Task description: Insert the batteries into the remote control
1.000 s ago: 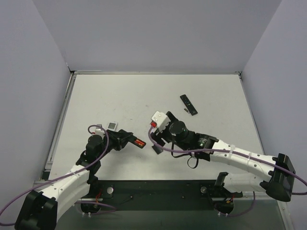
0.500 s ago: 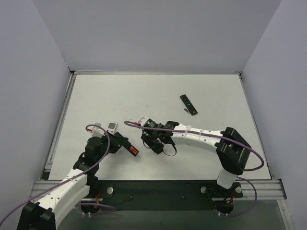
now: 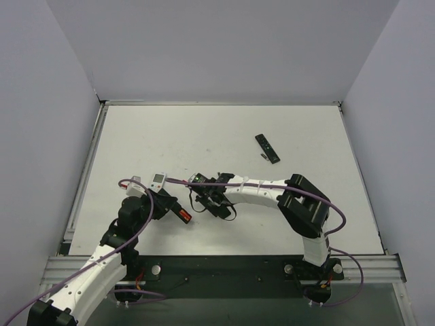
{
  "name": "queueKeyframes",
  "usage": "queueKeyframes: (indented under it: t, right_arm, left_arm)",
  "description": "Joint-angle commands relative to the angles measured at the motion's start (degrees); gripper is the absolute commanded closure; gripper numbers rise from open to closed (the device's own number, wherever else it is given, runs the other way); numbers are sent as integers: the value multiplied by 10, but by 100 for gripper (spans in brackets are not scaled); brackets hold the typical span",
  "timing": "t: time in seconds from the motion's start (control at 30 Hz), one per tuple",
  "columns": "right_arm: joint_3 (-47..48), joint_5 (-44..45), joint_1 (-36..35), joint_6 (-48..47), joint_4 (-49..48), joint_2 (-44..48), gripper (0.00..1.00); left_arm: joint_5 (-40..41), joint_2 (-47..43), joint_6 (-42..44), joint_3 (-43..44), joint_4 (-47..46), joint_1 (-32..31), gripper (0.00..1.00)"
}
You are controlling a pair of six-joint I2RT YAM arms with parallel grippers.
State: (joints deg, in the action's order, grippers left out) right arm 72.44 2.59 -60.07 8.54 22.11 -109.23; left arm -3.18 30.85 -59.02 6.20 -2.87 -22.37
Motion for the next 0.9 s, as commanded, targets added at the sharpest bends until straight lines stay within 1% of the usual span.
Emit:
queueKeyframes:
  t: [0.0,0.07,0.1,0.13,0.17,0.23,0.27,0.3,0.33,0.37,0.4,0.43,0.47,0.53,0.57,0.63,0.67,0.7,0.73,0.77,0.8,0.83,0.87]
  right_arm:
    - [16,-6,7,10,26,-3,91]
    - [15,-18,13,10,25,-3,95]
    - [14,-21,16,8,24,-1,99]
    - [13,-21,19,8,22,1,100]
    - [12,-46,22,8,20,4,100]
    - [4,-106,36,11,4,25,100]
    - [-12,-135,45,16,-27,36,100]
    - [-24,-211,55,23,-49,57,100]
    - [-38,-250,79,49,-74,66,100]
    - [-65,-285,93,62,-130,75,100]
    - [-82,-356,108,80,-161,86,100]
    - [-96,-385,127,116,-191,88,100]
    - [-108,-418,159,135,-250,86,100]
    - [-154,-469,192,164,-313,75,100]
    - [-169,-488,223,200,-373,68,100]
    - [-210,-547,250,245,-446,46,100]
    - [-224,-560,262,295,-532,40,100]
    - [-253,-572,281,321,-577,31,100]
    - [-266,-588,291,347,-662,26,100]
    - [-279,-595,301,405,-709,17,100]
    - [-293,-601,320,430,-752,11,100]
    - [-311,-604,330,451,-823,4,100]
    - [-321,-610,340,473,-854,-12,100]
  left_arm:
    - [6,-4,15,2,-8,4,100]
    - [3,-3,15,0,-14,4,100]
    - [1,-1,15,0,-17,4,100]
    - [-2,3,15,0,-22,3,100]
    - [-5,3,16,-2,-26,3,100]
    - [-9,6,17,-2,-30,3,100]
    - [-9,5,17,-2,-30,4,100]
    - [-9,6,18,-2,-30,3,100]
    - [-10,7,18,-2,-32,4,100]
    - [-10,7,18,-2,-33,3,100]
    - [-10,7,19,-2,-34,4,100]
    - [-12,9,19,0,-35,4,100]
    - [-14,9,20,-1,-36,4,100]
    - [-17,12,20,0,-38,4,100]
    - [-18,14,20,0,-40,4,100]
    - [-21,17,20,0,-41,4,100]
    - [-21,17,20,0,-41,4,100]
    - [-23,18,20,0,-41,4,100]
    - [-24,19,19,0,-42,4,100]
    - [-25,18,19,0,-42,4,100]
    - [-25,18,19,1,-42,4,100]
    - [-25,18,19,3,-42,4,100]
    - [-25,18,19,2,-42,4,100]
